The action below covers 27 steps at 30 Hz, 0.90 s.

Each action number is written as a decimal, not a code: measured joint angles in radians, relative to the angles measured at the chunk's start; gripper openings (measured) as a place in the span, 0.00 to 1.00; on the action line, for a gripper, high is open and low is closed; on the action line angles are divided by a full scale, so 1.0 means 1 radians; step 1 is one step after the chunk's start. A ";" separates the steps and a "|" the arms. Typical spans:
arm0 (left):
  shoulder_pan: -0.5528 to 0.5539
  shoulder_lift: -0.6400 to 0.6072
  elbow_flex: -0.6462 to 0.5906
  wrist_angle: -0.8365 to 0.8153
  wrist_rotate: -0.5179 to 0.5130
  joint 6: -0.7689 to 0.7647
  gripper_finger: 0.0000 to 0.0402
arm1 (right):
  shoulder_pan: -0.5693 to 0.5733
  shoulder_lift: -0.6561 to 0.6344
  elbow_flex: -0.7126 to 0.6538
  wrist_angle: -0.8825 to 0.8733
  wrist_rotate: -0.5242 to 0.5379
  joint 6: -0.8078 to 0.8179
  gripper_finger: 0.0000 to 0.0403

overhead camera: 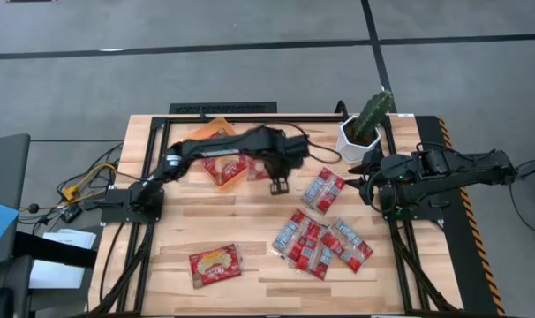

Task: Sort popcorn bags into baskets
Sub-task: Put the red popcorn bag into the orange bin

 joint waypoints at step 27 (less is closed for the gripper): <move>0.149 -0.553 -0.984 0.441 -0.230 -0.537 0.00 | 0.000 0.000 0.000 -0.008 0.019 -0.003 0.58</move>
